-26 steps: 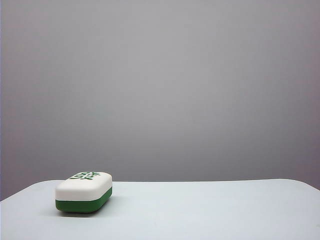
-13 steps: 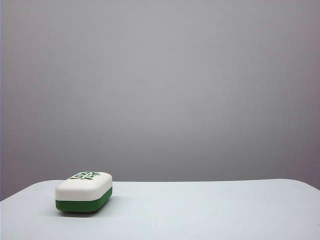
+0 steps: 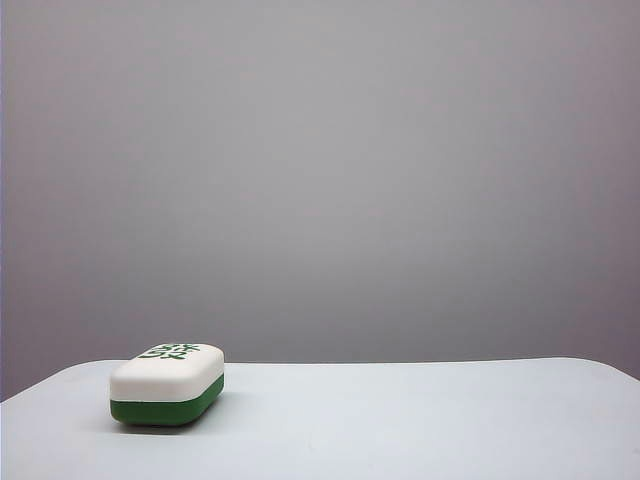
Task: Move the foam mahjong from the right side of the table to the left side of the table.
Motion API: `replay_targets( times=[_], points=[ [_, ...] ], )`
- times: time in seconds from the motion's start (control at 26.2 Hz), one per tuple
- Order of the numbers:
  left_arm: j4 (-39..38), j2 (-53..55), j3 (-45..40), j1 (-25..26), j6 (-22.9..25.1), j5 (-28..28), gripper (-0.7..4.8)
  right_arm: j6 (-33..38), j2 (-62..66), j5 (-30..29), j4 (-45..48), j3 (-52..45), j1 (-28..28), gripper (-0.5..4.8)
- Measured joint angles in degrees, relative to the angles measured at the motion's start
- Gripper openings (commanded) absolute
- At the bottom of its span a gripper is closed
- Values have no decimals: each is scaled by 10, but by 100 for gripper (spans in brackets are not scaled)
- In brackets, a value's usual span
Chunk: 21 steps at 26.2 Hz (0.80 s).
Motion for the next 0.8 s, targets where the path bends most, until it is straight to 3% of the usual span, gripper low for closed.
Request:
replay_targets(
  times=[0.31,0.8],
  points=[
    [-4,0,0,0,-28,-14,-1,0,-1,-45,-4,0,0,-5],
    [-4,0,0,0,-30,-14,-1,0,-2,-50,-5,0,0,-5]
  ],
)
